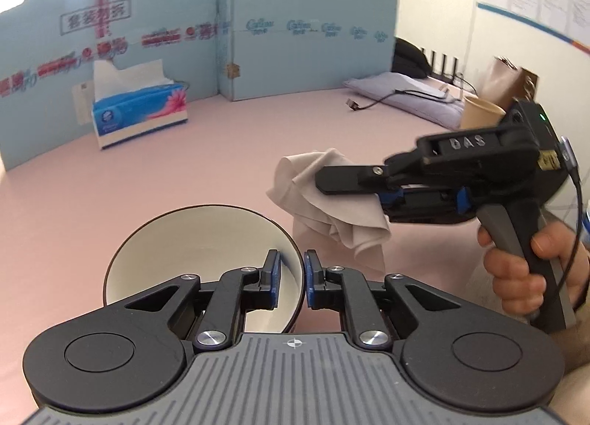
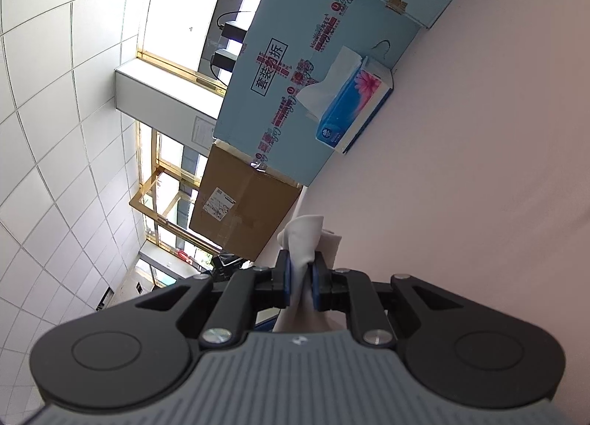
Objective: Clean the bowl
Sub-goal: 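Wipe the beige cloth down the bowl's outer wall with the right tool while the left tool holds the rim, then rub the cloth along the bowl's outer wall with the right tool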
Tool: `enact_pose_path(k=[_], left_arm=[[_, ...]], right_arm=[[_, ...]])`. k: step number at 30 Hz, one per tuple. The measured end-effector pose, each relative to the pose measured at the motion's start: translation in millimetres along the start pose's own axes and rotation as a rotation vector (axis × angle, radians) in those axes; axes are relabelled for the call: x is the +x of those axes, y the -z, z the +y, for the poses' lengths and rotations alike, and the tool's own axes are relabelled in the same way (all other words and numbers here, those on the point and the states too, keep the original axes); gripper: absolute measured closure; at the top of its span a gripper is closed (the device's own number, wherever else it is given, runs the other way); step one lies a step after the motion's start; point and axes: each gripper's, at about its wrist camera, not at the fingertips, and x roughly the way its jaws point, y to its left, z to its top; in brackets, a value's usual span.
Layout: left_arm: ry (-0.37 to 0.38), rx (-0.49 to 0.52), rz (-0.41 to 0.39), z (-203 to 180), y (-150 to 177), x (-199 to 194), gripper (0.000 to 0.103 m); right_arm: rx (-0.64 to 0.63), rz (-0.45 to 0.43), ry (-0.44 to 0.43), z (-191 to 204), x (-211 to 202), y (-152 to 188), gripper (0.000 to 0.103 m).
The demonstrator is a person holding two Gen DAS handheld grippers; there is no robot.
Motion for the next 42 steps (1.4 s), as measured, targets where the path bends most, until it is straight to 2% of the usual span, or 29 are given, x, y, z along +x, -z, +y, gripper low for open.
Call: enact_pose_path(k=[6, 10, 17, 22, 31, 42], left_arm=[[0.097, 0.121, -0.004, 12.2, 9.3, -9.9, 0.090], [0.158, 0.165, 0.005, 24.0, 14.8, -15.0, 0.091], [0.179, 0.185, 0.003, 24.4, 18.7, -14.7, 0.091], [0.188, 0.192, 0.012, 25.3, 19.7, -12.8, 0.091], [0.205, 0.194, 0.011, 28.5, 19.7, -11.5, 0.090], [0.210, 0.181, 0.008, 31.9, 18.6, -8.7, 0.087]], right_arm=[[0.024, 0.018, -0.024, -1.2, 6.1, 7.4, 0.088], [0.069, 0.039, -0.057, -3.8, 12.2, 16.8, 0.088], [0.135, 0.052, -0.081, -10.1, 24.9, 16.9, 0.088], [0.134, 0.069, -0.053, -10.3, 37.8, 7.7, 0.088], [0.146, 0.141, -0.059, -14.7, 78.5, -9.9, 0.088], [0.135, 0.206, -0.069, -11.4, 104.3, -11.2, 0.088]])
